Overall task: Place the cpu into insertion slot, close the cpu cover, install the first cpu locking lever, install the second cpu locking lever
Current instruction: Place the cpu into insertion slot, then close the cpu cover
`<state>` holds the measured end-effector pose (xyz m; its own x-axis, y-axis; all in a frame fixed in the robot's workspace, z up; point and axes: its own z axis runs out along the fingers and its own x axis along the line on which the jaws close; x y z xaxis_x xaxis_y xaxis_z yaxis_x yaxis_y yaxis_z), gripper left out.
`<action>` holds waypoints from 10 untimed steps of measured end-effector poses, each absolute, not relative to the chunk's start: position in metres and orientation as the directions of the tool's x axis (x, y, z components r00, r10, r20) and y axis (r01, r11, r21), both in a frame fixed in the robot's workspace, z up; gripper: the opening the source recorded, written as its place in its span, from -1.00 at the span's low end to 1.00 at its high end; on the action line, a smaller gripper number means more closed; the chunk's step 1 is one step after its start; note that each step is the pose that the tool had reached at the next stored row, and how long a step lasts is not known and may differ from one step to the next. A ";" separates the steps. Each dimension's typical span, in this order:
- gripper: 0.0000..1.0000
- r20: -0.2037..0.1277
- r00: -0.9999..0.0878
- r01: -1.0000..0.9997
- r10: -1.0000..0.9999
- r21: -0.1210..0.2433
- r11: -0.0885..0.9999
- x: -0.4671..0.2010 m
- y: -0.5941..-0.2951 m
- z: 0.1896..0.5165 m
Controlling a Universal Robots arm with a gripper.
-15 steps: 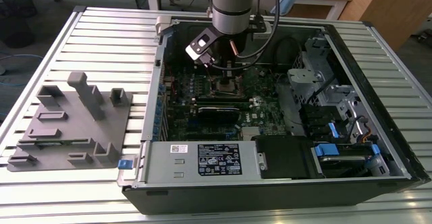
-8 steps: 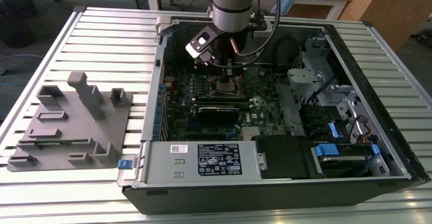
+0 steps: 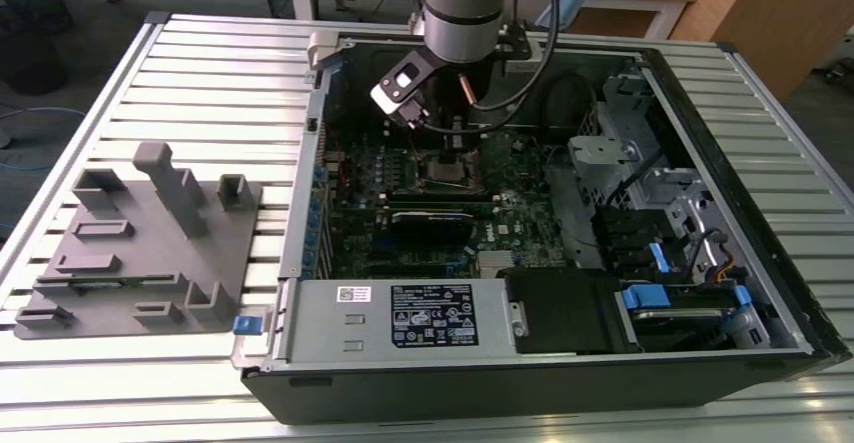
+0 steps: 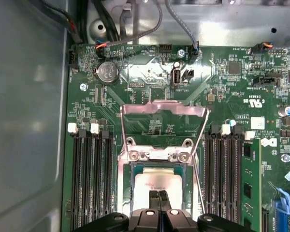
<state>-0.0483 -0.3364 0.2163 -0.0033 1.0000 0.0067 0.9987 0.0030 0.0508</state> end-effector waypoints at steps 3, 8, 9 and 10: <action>-0.79 0.007 -0.003 0.999 1.000 0.051 0.003 -0.048 -0.336 0.217; -0.79 0.007 -0.003 0.999 1.000 0.051 0.003 -0.048 -0.336 0.220; -0.79 0.007 -0.003 0.999 1.000 0.051 0.003 -0.048 -0.336 0.220; -0.79 0.006 -0.003 0.999 1.000 0.051 0.003 -0.048 -0.336 0.220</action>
